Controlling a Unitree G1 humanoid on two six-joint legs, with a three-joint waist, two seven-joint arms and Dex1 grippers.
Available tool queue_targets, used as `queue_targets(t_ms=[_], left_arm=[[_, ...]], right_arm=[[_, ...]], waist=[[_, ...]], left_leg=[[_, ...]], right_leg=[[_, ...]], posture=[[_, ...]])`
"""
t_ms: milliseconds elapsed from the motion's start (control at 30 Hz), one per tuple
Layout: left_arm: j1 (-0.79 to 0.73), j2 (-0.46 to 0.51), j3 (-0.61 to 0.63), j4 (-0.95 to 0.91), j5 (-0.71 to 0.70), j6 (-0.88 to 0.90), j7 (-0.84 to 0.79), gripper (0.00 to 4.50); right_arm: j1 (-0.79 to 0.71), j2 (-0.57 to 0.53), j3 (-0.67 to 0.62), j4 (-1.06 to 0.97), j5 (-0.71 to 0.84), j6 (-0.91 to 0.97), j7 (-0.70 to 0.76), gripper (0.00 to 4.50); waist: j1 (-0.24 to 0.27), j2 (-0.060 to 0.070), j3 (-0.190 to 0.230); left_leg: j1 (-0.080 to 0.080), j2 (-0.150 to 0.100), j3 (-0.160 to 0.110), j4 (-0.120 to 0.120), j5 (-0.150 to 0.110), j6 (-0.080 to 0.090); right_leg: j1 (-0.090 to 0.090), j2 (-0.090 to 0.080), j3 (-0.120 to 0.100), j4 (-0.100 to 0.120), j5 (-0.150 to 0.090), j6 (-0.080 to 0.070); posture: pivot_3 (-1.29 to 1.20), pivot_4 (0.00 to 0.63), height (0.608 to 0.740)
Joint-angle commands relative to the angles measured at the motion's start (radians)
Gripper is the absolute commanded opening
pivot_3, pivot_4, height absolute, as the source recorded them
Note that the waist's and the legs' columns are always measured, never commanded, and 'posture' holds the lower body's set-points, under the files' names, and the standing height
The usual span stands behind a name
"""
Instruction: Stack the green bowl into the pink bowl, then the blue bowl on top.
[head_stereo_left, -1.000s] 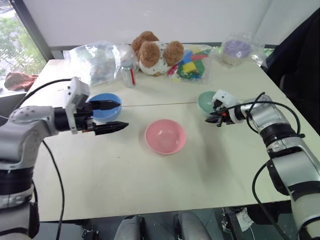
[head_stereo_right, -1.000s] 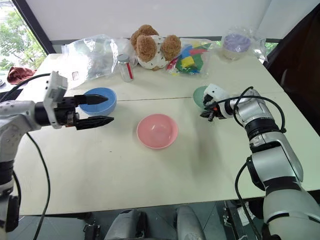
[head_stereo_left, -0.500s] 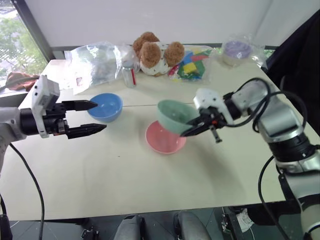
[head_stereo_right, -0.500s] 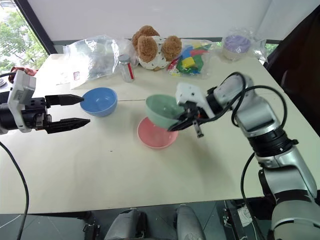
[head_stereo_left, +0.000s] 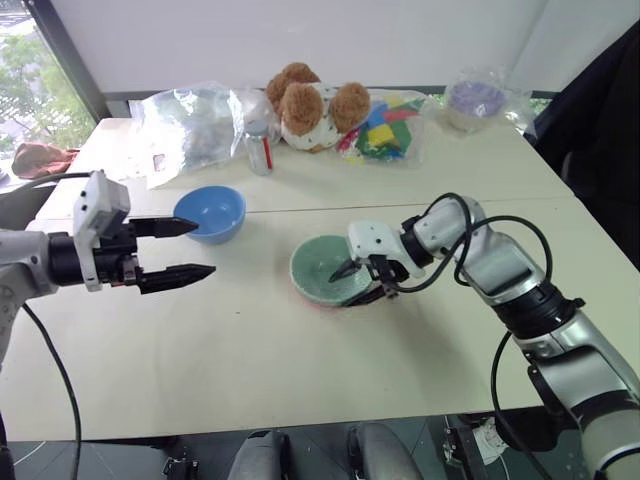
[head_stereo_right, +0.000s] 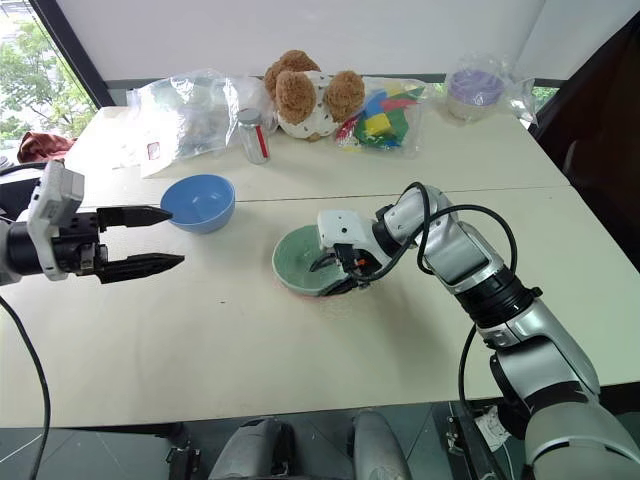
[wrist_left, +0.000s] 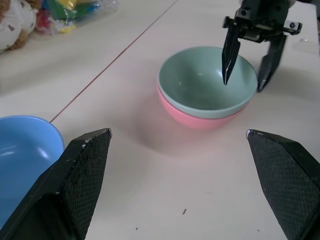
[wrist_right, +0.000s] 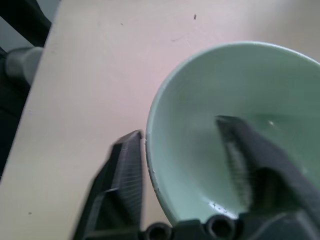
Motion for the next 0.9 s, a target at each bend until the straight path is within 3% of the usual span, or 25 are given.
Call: queue_targets(t_ms=[33,67,200,333,500,767,900], left_arm=[[-0.033,0.011,-0.021,0.013,0.06,-0.078,0.03,4.5],[-0.04,0.008,-0.03,0.021,0.074,-0.093,0.037,4.5],[-0.152,-0.001,-0.159,0.15,0.248,-0.231,0.099,4.5],[-0.27,-0.025,-0.284,0.335,0.394,-0.385,0.095,4.5],[-0.438,-0.097,-0.457,0.67,0.582,-0.618,0.045,4.5],[-0.653,-0.221,-0.585,1.117,0.761,-0.853,0.036,4.5],[-0.714,-0.256,-0.606,1.253,0.816,-0.94,0.04,3.17]], right_arm=[[-0.065,0.025,-0.136,-0.084,0.139,0.141,-0.024,4.17],[-0.071,0.027,-0.155,-0.094,0.163,0.175,-0.034,4.47],[-0.122,-0.011,-0.317,-0.11,0.271,0.385,-0.132,4.47],[-0.128,-0.056,-0.4,-0.116,0.289,0.535,-0.264,4.47],[-0.062,-0.123,-0.506,-0.237,0.373,0.682,-0.345,4.47],[-0.01,-0.133,-0.608,-0.398,0.513,0.822,-0.484,4.47],[0.031,-0.161,-0.627,-0.453,0.554,0.834,-0.516,4.5]], waist=[[0.0,0.0,0.0],[0.0,0.0,0.0],[0.015,0.0,0.0],[0.026,0.0,0.0],[0.027,0.0,0.0],[0.023,-0.001,0.0],[0.024,-0.001,0.0]], left_leg=[[0.0,0.0,0.0,0.0,0.0,0.0],[0.0,0.0,0.0,0.0,0.0,0.0],[0.0,0.0,0.0,0.0,0.0,0.0],[0.0,-0.001,0.0,0.0,0.0,0.001],[-0.001,-0.001,0.002,0.0,-0.001,0.001],[-0.001,0.0,0.003,0.0,-0.001,0.003],[-0.002,0.0,0.003,0.0,-0.002,0.003]], right_leg=[[0.0,0.0,0.0,0.0,0.0,0.0],[0.0,0.0,0.0,0.0,0.0,0.0],[0.001,0.0,-0.001,0.0,0.0,0.0],[0.001,-0.001,-0.001,-0.002,0.0,0.0],[0.0,0.002,-0.002,-0.002,0.0,0.0],[-0.001,0.003,-0.001,-0.002,0.0,0.0],[-0.001,0.002,-0.001,-0.002,0.0,0.0]], posture=[[0.0,0.15,0.74],[0.0,0.15,0.74],[0.0,0.15,0.74],[0.0,0.15,0.74],[0.0,0.15,0.74],[0.0,0.15,0.74],[0.0,0.15,0.74]])
